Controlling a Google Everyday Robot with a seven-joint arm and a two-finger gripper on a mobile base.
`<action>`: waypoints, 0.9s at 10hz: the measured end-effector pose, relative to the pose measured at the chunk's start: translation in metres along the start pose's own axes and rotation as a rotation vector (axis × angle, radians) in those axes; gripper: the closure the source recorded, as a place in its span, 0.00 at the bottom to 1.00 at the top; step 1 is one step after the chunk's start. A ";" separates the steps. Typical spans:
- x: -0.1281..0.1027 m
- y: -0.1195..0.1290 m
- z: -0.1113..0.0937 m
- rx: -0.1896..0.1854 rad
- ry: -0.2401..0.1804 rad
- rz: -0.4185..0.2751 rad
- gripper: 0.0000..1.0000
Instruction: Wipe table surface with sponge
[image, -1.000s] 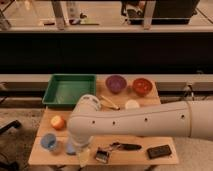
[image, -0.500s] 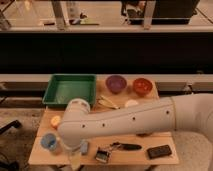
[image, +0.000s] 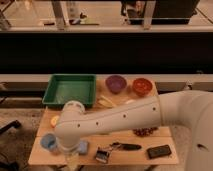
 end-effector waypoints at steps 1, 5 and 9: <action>0.001 -0.007 0.012 -0.006 -0.005 -0.002 0.20; 0.015 -0.027 0.019 0.021 -0.006 -0.010 0.20; 0.038 -0.030 0.016 0.045 0.019 0.056 0.20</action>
